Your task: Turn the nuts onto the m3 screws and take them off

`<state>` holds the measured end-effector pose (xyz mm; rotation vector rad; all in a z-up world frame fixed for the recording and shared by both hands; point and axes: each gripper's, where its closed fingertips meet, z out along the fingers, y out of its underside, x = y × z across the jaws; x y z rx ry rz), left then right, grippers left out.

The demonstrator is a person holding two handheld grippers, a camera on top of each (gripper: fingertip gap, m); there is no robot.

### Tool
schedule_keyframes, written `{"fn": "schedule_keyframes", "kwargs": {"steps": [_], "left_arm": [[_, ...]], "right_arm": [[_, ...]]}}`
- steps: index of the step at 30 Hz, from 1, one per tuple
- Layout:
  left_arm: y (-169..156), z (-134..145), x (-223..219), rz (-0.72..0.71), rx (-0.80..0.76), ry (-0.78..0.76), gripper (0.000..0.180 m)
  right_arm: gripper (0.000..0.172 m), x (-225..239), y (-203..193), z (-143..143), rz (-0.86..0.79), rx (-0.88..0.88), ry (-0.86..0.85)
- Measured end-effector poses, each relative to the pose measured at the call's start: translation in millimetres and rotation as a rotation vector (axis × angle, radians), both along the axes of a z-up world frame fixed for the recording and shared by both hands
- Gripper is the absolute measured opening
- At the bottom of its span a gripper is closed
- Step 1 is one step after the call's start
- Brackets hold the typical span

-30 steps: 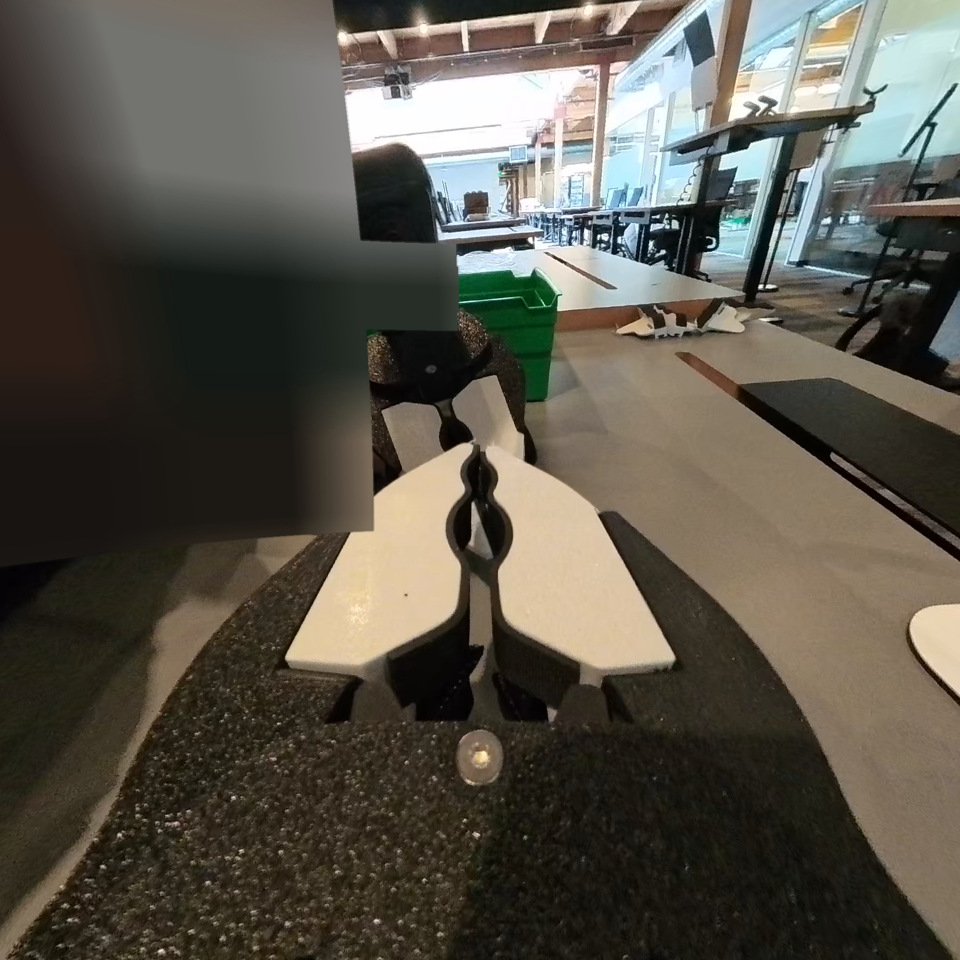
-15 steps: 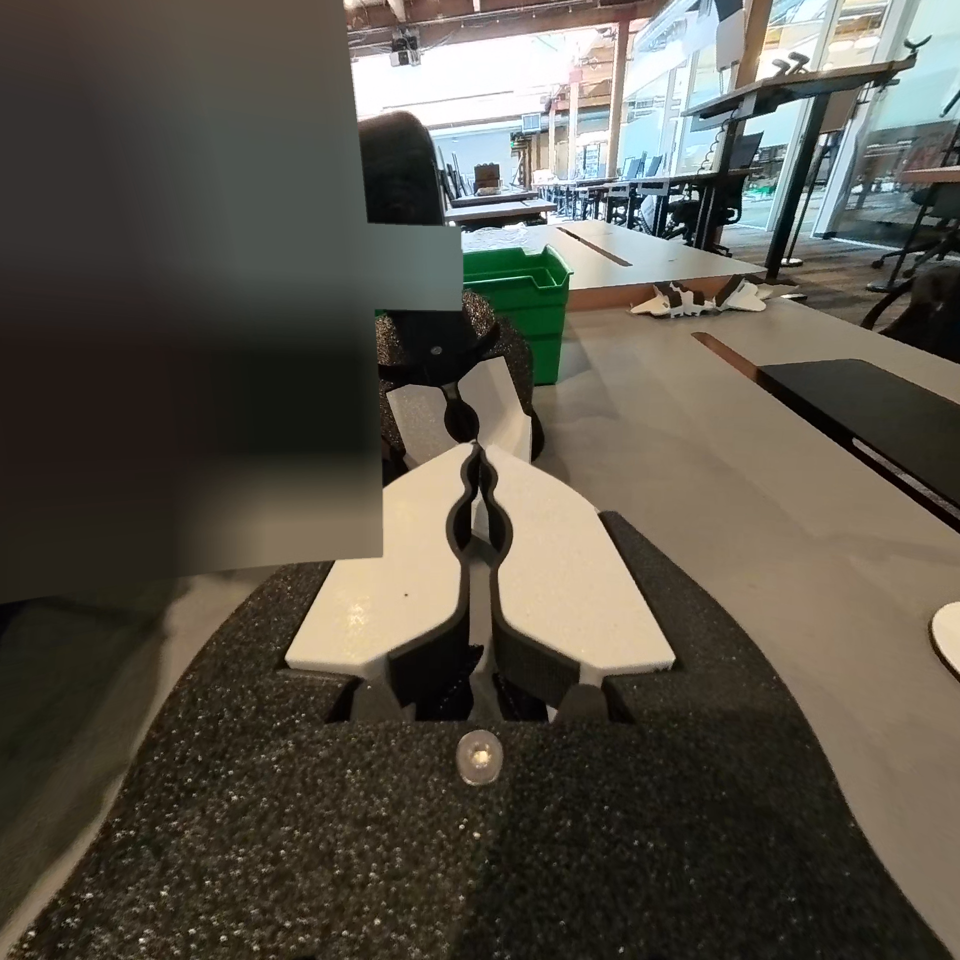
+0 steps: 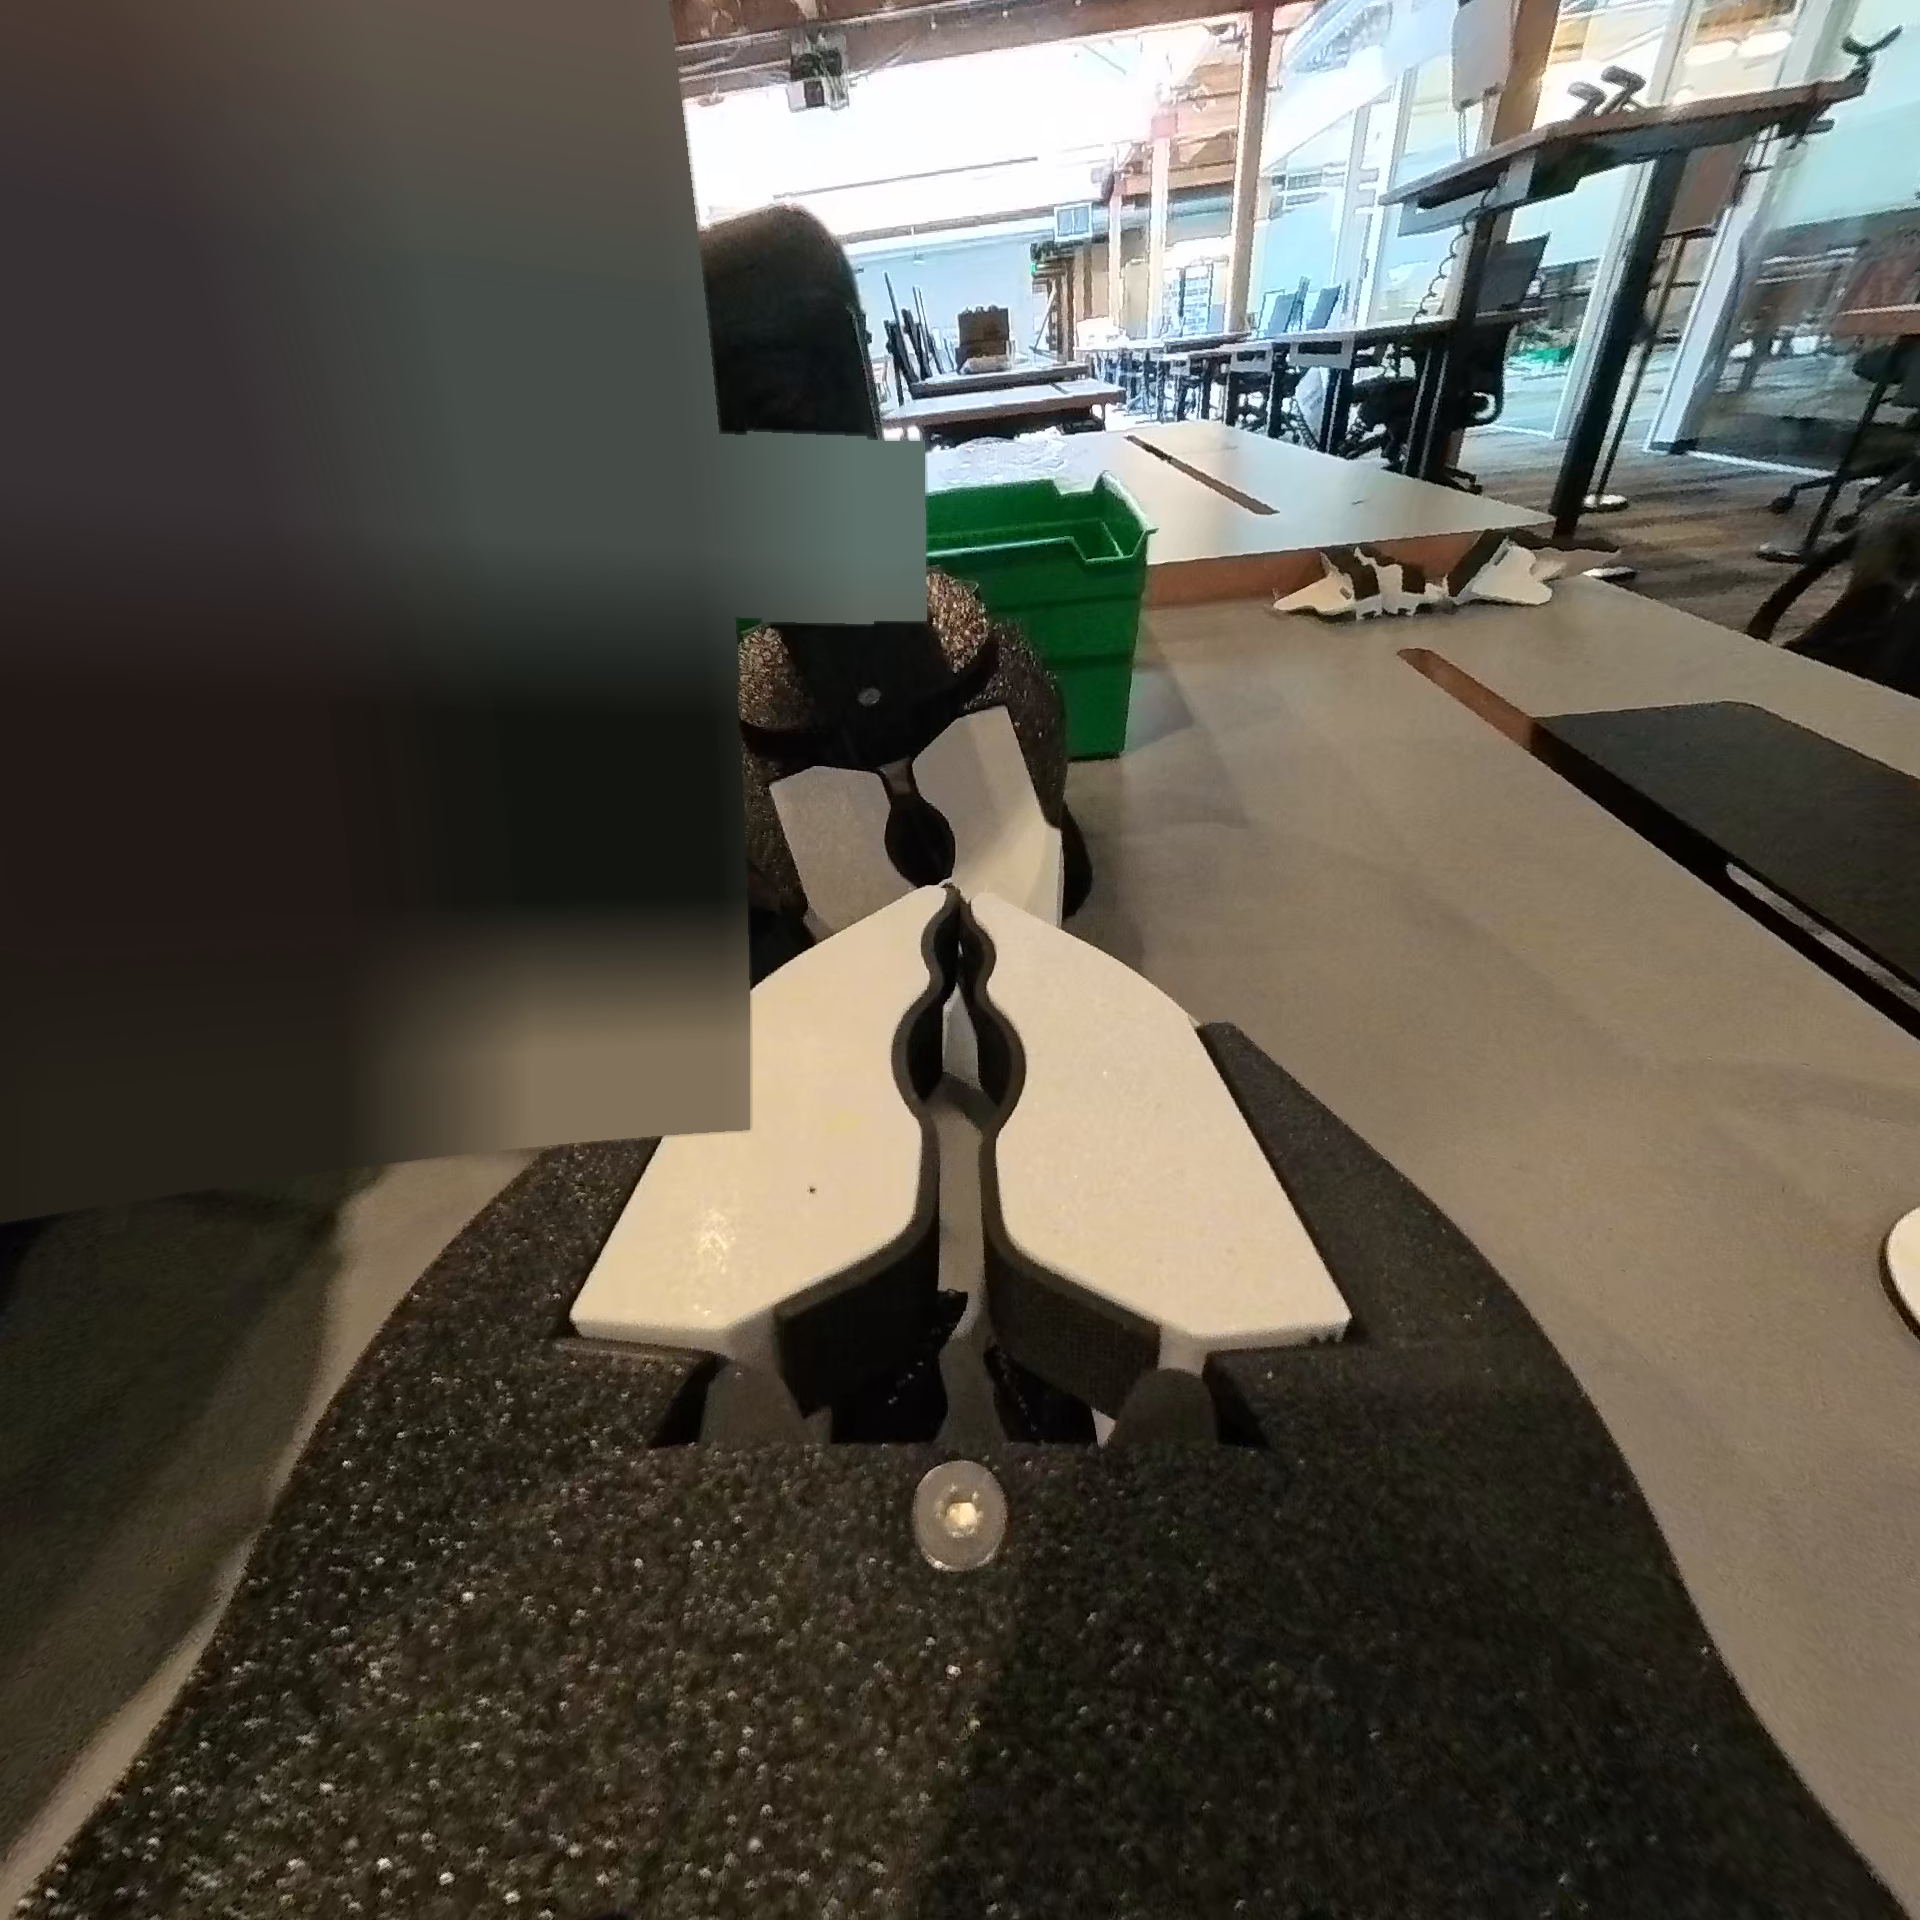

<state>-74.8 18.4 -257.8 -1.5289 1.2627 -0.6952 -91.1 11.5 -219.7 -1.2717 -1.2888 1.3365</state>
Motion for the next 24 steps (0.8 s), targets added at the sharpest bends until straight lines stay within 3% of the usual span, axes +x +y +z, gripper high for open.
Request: {"fn": "schedule_keyframes", "kwargs": {"steps": [1, 15, 20, 24], "left_arm": [[0.2, 0.8, -0.4, 0.001, -0.002, -0.007, 0.0], [5.2, 5.5, -3.6, 0.038, -0.004, -0.04, 0.0], [13.4, 17.3, -12.3, 0.116, 0.028, -0.12, 0.0], [17.9, 23.4, -17.9, 0.156, 0.037, -0.166, 0.0]], "right_arm": [[0.0, 0.6, 0.4, 1.0, 0.0, -0.004, 0.008], [0.0, 4.2, 7.6, 6.3, -0.054, -0.01, 0.053], [0.0, 29.5, 44.0, 23.9, -0.36, 0.1, 0.169], [0.0, 59.3, 86.9, 15.5, -0.739, 0.212, 0.05]]}}
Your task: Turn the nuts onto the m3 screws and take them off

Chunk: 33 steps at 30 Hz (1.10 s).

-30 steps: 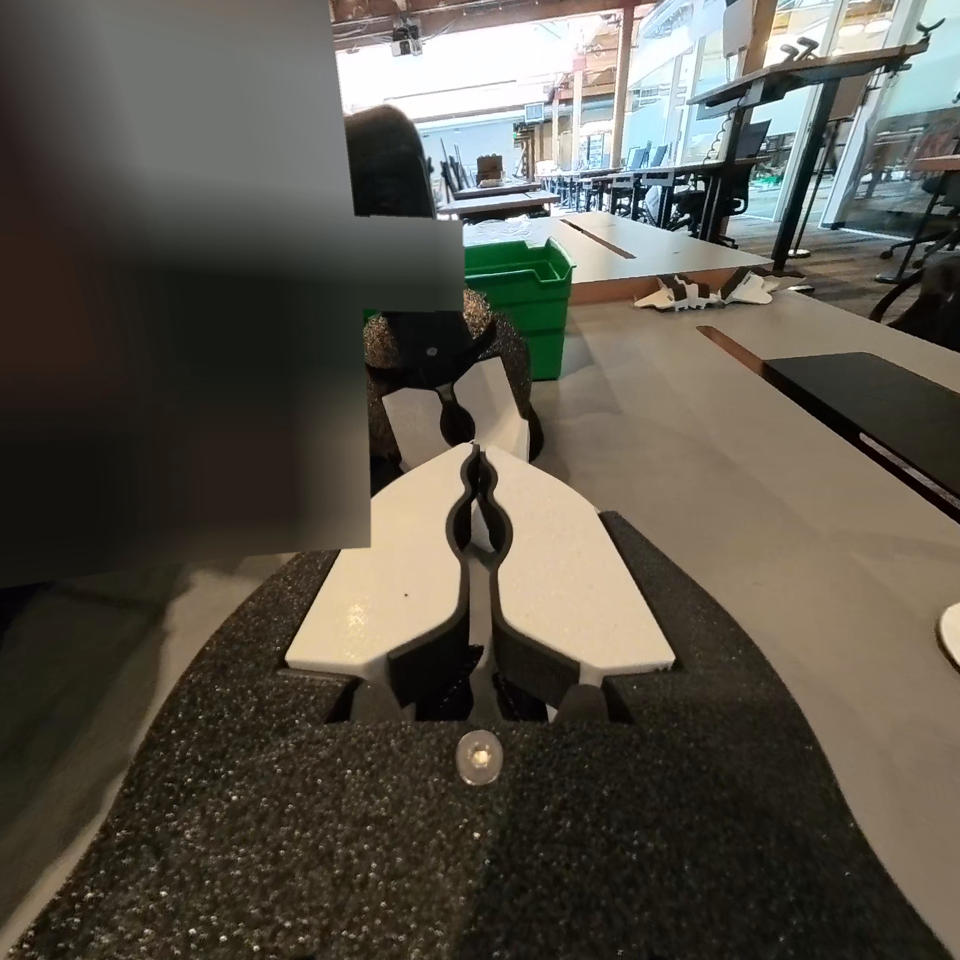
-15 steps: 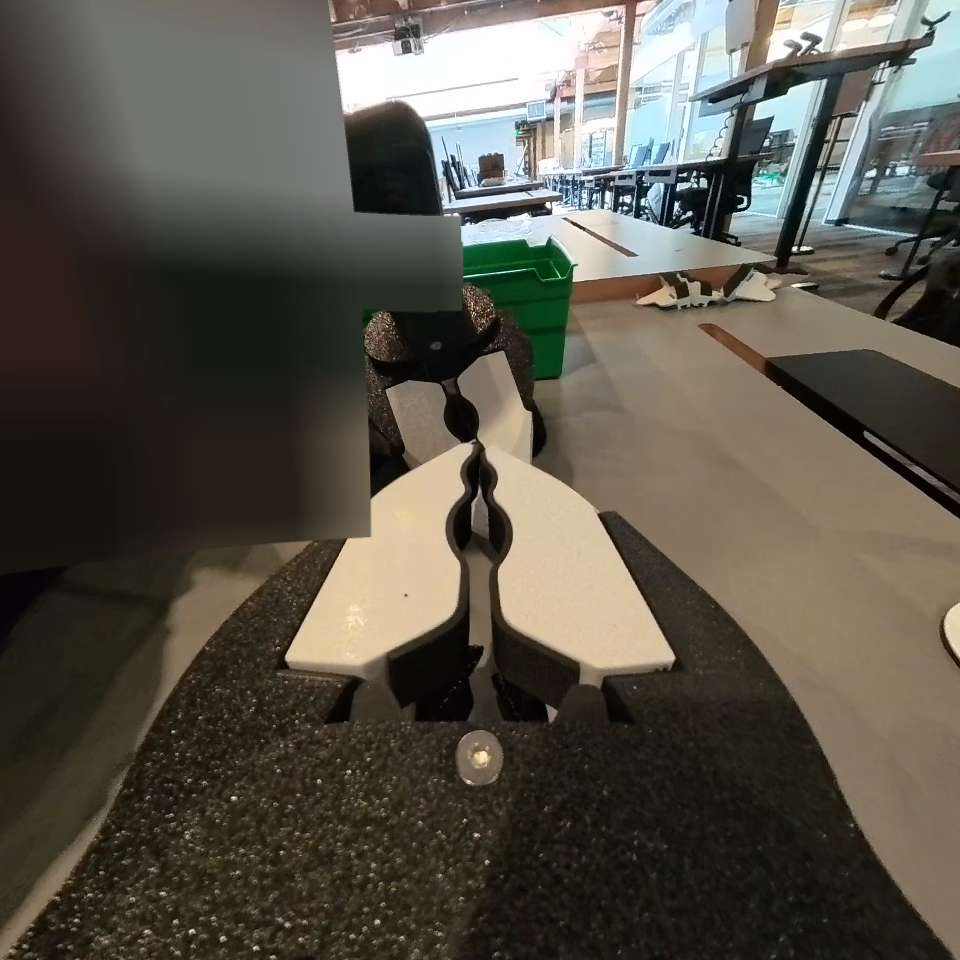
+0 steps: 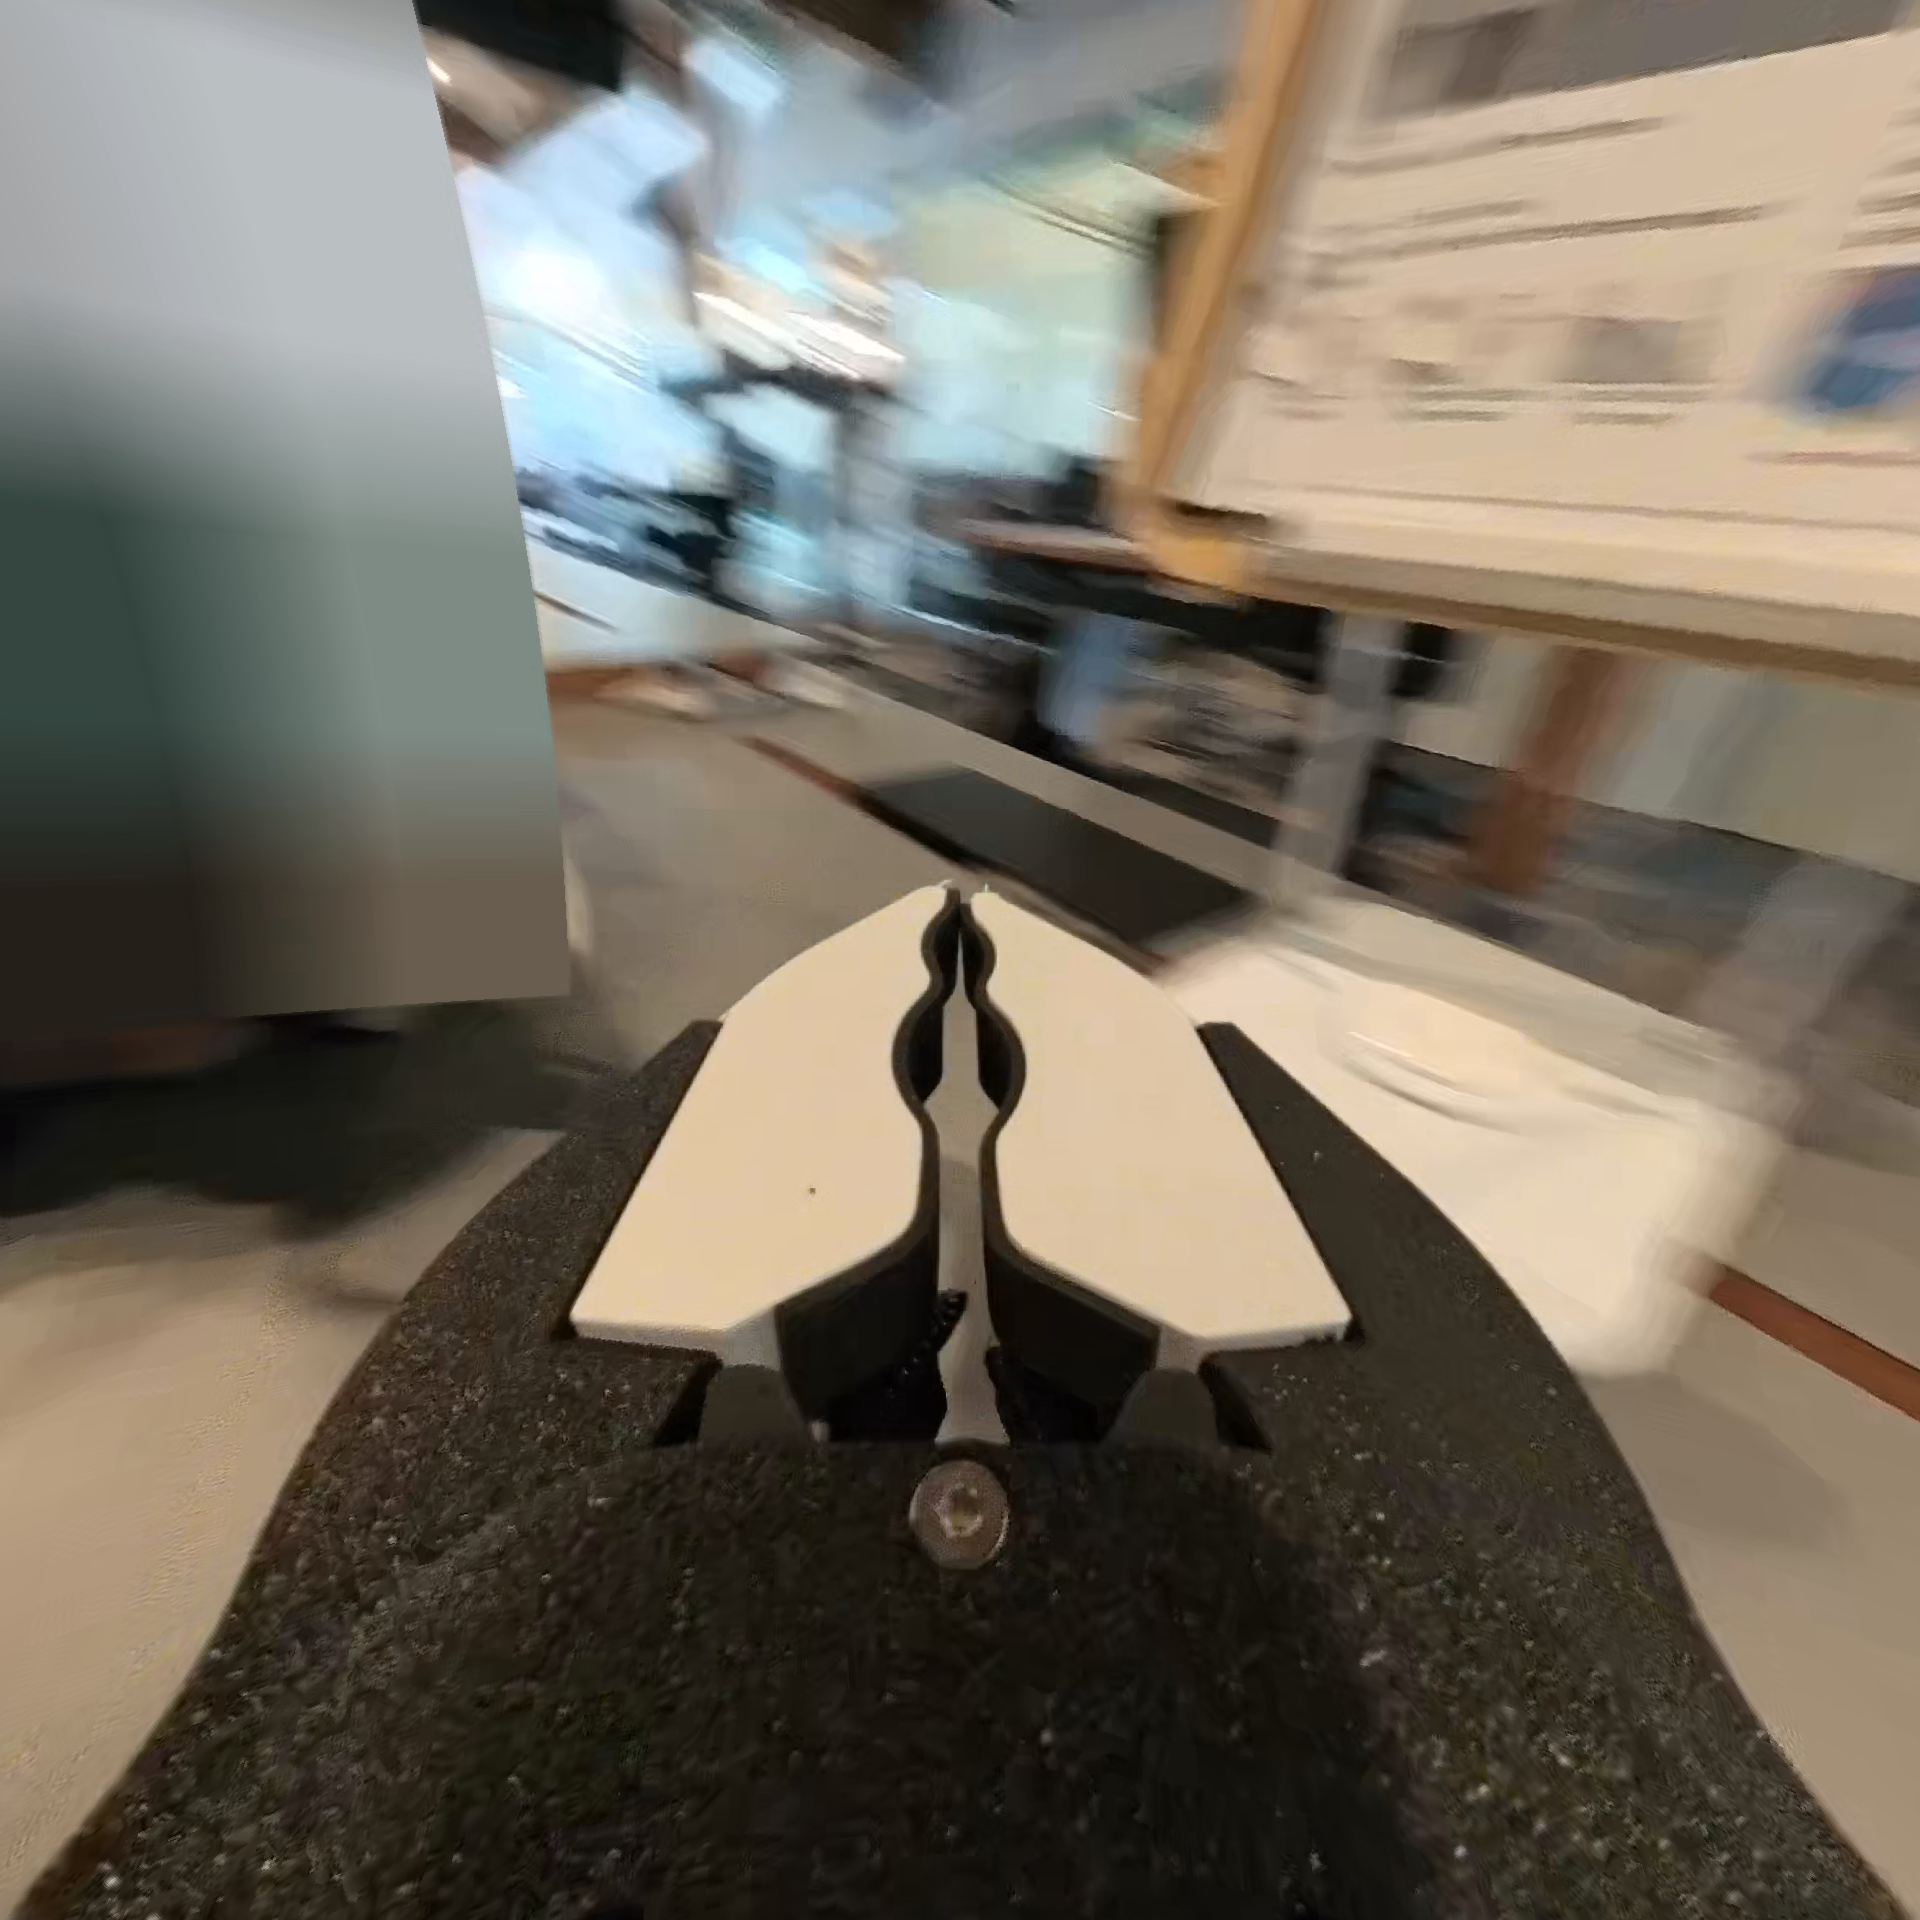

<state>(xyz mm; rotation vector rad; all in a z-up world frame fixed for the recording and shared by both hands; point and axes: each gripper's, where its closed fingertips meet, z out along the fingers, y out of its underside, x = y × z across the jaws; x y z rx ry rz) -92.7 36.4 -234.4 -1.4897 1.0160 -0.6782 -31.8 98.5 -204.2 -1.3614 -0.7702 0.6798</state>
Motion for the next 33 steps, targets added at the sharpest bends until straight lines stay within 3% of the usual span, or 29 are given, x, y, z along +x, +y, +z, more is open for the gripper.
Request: {"fn": "schedule_keyframes", "kwargs": {"steps": [6, 10, 13, 17, 33], "left_arm": [[1.2, 2.2, -1.6, 0.001, -0.012, -0.023, 0.0], [0.7, 1.7, -1.2, -0.005, -0.014, -0.02, 0.0], [0.6, 0.9, -0.8, -0.008, -0.017, -0.016, 0.0], [0.3, -0.9, 0.6, -0.013, -0.019, -0.003, 0.0], [-0.2, -3.0, 2.0, -0.023, -0.027, 0.008, 0.0]], "right_arm": [[0.0, 25.1, 10.8, -25.7, -0.188, -0.032, -0.238], [0.001, 19.8, -5.0, -61.8, -0.168, -0.121, -0.476], [0.002, 14.7, -19.5, -75.7, -0.113, -0.263, -0.498], [0.016, 16.4, -22.6, -98.6, -0.104, -0.395, -0.601], [0.009, 14.2, -26.2, -105.8, -0.057, -0.47, -0.612]]}}
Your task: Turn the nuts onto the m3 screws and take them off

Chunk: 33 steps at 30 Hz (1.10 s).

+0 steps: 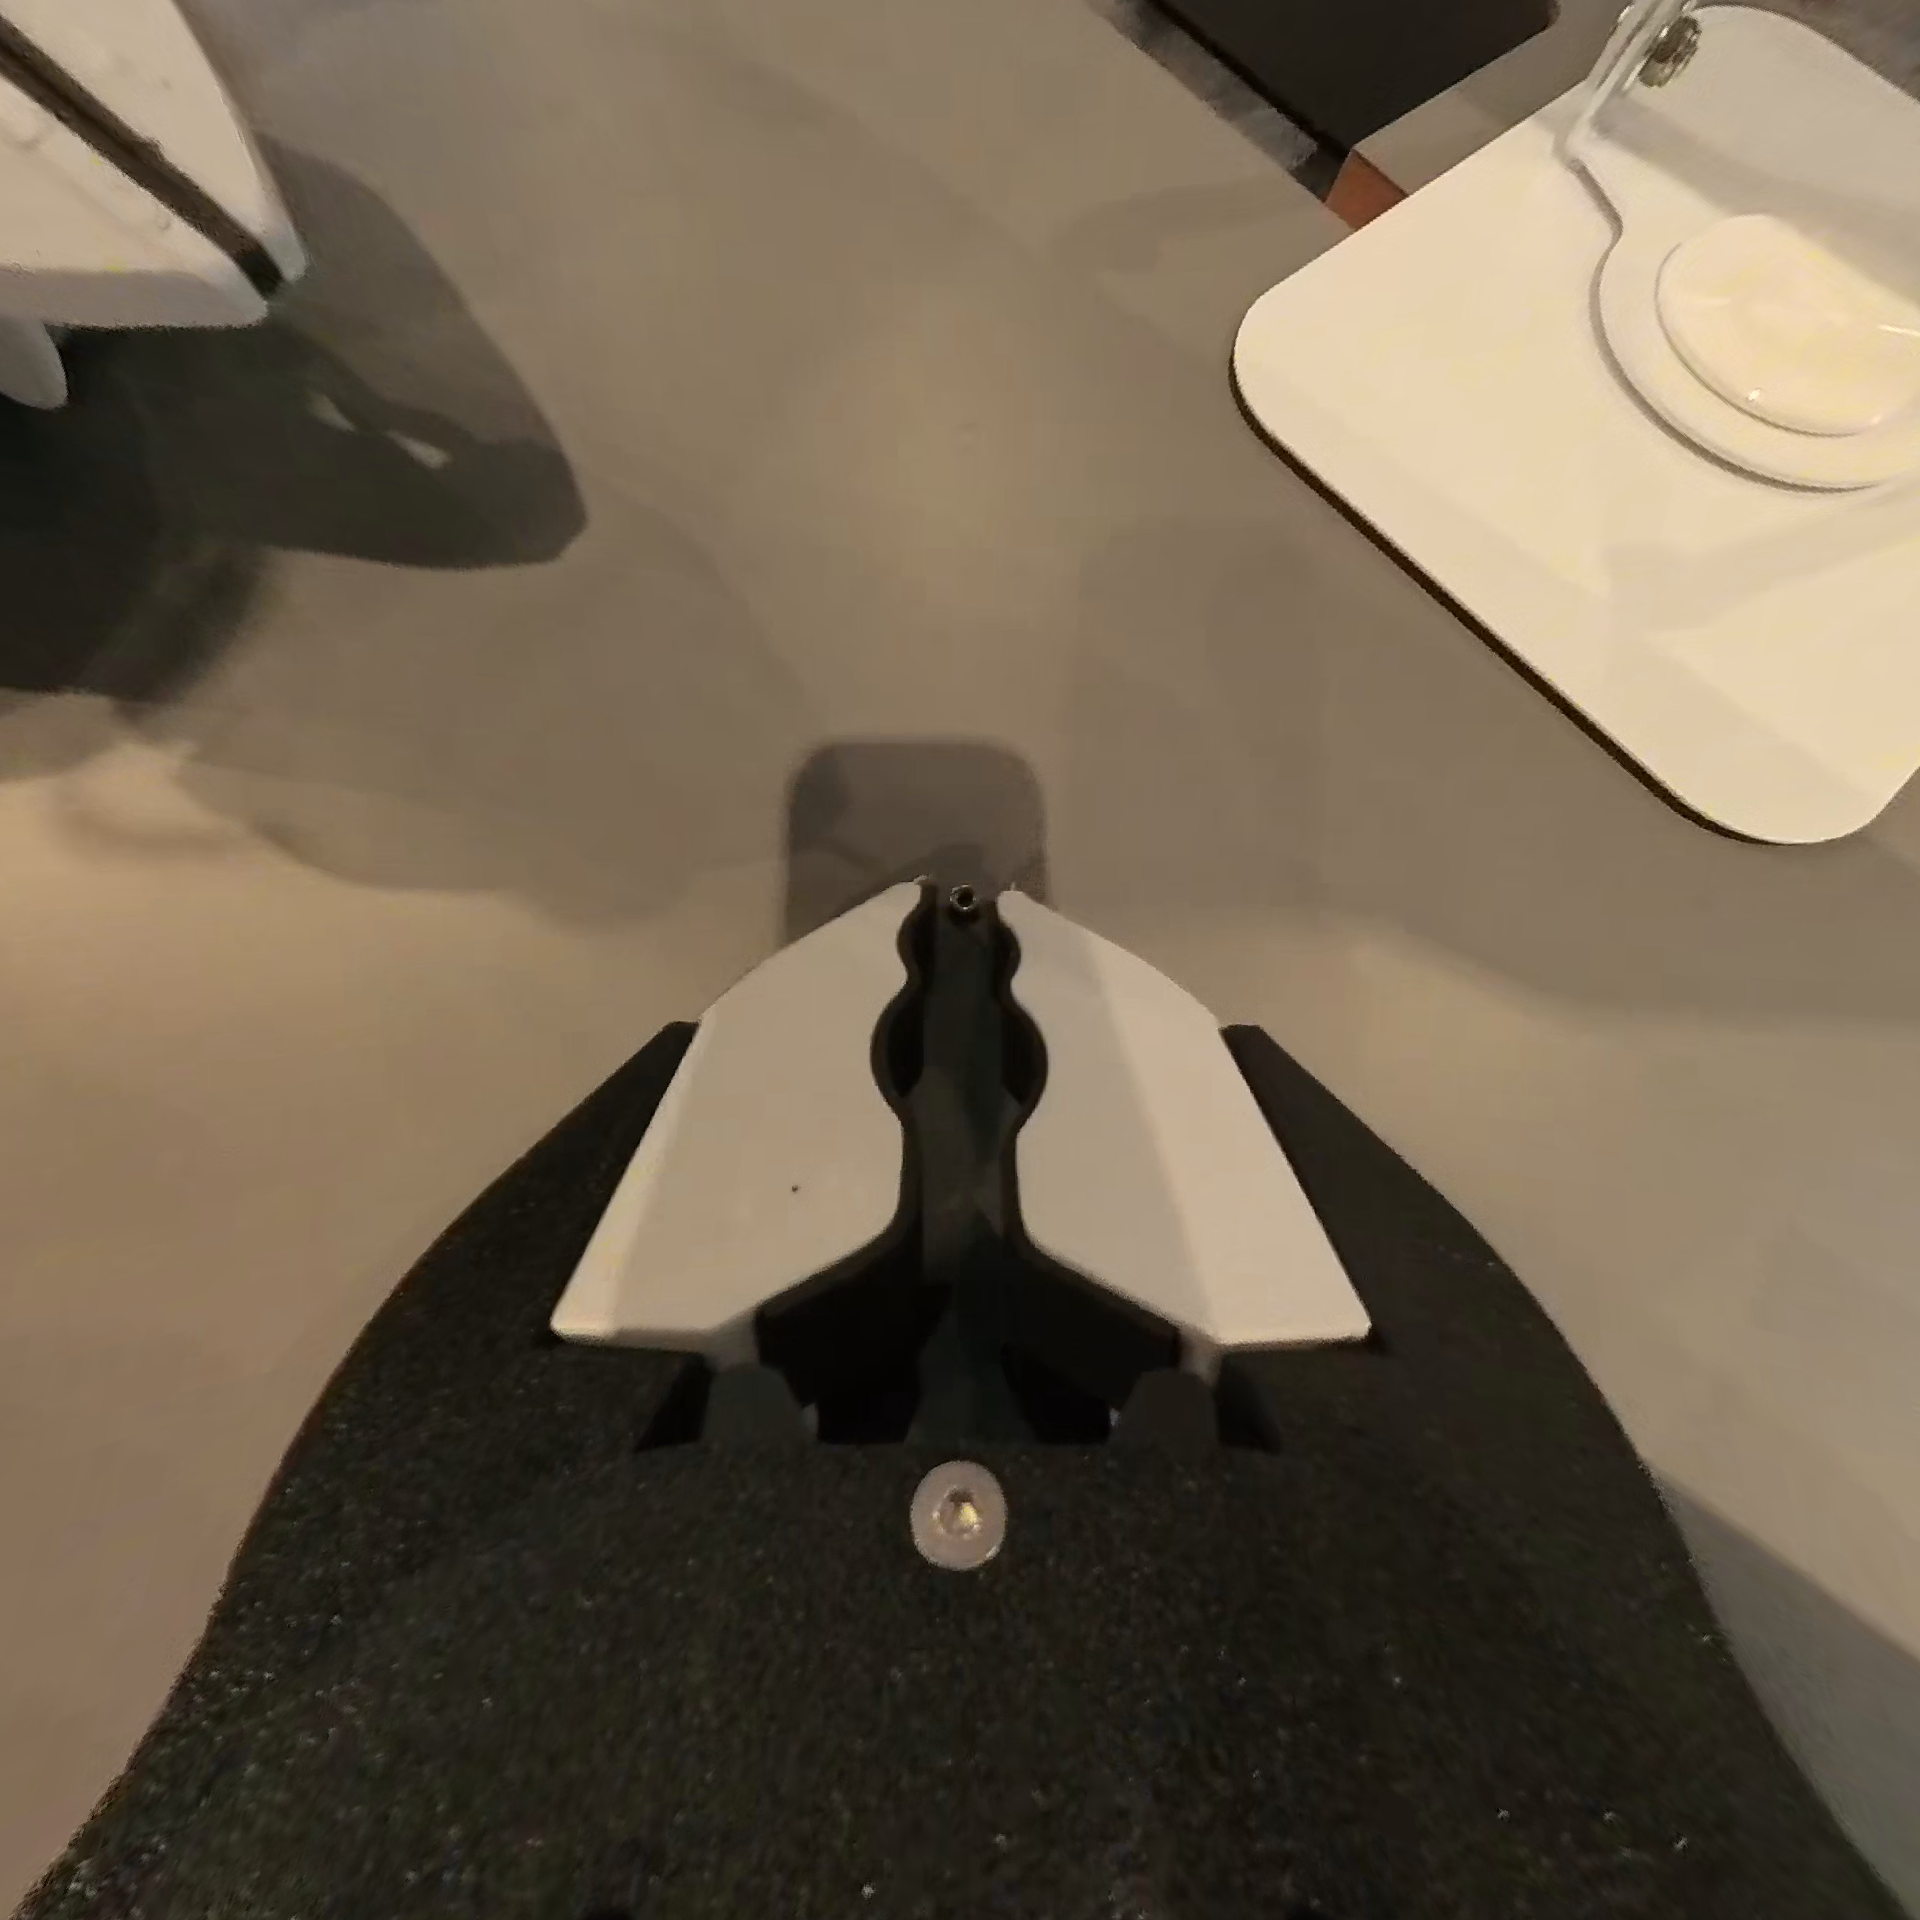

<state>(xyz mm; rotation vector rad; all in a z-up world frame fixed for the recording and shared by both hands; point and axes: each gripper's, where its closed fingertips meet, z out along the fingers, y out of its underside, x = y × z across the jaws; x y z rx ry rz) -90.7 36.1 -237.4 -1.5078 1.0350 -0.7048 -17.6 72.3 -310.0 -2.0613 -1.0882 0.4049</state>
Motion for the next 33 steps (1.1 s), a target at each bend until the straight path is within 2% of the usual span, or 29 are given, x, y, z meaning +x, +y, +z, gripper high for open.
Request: {"fn": "schedule_keyframes", "kwargs": {"steps": [9, 15, 23, 27, 33], "left_arm": [[-0.9, -2.9, 2.1, -0.006, 0.003, 0.025, 0.0], [-1.5, -3.9, 2.7, -0.009, 0.007, 0.034, 0.0], [-1.4, -3.1, 2.4, -0.008, 0.008, 0.029, 0.0], [-1.1, -3.3, 2.3, -0.007, 0.003, 0.028, 0.0], [-1.3, -4.0, 2.9, -0.008, 0.005, 0.035, 0.0]], "right_arm": [[0.01, -0.3, 0.2, 0.3, 0.001, -0.029, 0.022], [0.003, -0.3, 0.3, 0.4, -0.001, -0.056, 0.043], [0.0, -5.2, -6.3, 0.5, 0.059, -0.062, 0.044], [0.007, -14.9, -13.7, 1.8, 0.169, -0.042, 0.039], [0.015, -17.7, -7.6, 0.7, 0.17, -0.051, 0.037]]}}
